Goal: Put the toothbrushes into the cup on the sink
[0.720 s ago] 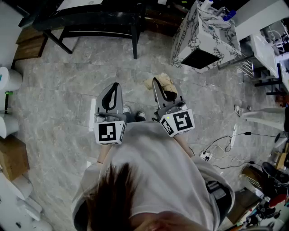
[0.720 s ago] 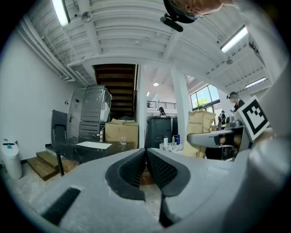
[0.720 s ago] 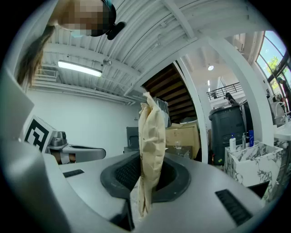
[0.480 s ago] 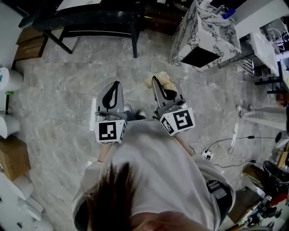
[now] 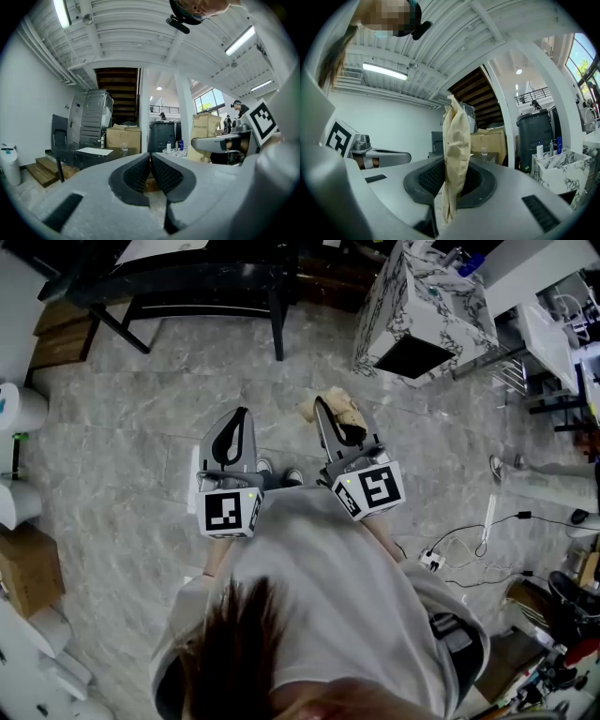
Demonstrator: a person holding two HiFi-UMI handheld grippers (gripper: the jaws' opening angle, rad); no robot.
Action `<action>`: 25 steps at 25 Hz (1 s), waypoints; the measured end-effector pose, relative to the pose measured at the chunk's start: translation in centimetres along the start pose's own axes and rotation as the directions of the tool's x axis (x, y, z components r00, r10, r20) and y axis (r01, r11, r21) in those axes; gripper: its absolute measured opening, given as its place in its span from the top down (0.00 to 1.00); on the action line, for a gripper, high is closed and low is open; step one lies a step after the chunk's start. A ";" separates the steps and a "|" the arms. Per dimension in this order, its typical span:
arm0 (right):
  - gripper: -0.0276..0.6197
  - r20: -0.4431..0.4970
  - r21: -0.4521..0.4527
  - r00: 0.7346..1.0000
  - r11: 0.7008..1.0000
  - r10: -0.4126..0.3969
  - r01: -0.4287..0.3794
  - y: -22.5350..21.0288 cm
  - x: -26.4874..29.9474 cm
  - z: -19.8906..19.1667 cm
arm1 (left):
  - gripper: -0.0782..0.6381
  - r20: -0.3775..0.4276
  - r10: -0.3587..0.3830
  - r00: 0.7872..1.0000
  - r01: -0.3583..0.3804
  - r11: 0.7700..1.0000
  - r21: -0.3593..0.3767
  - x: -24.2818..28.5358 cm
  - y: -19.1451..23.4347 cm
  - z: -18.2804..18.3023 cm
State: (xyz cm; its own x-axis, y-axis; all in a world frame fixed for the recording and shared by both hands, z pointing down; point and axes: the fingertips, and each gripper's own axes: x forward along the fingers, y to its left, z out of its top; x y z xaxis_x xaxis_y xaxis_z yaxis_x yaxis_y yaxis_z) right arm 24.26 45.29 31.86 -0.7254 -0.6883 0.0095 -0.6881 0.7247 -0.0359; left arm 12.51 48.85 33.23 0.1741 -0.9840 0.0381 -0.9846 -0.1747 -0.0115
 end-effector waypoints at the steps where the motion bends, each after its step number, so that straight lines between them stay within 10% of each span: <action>1: 0.88 0.000 -0.002 1.000 1.000 0.001 -0.001 0.0 -0.1 0.0 | 0.86 0.001 0.000 1.000 0.000 1.000 -0.001 -0.1 -0.1 0.0; 25: 0.87 -0.058 0.049 0.998 0.999 0.013 -0.011 -0.9 1.9 -1.7 | 0.86 -0.040 0.019 0.999 -0.021 0.999 -0.050 1.2 2.1 -1.7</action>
State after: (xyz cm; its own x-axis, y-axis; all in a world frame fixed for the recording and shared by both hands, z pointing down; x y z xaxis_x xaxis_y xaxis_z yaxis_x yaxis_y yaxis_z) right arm 23.43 43.39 33.65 -0.7344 -0.6754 0.0668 -0.6787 0.7295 -0.0846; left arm 10.62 47.32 34.93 0.1550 -0.9848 0.0780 -0.9876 -0.1524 0.0377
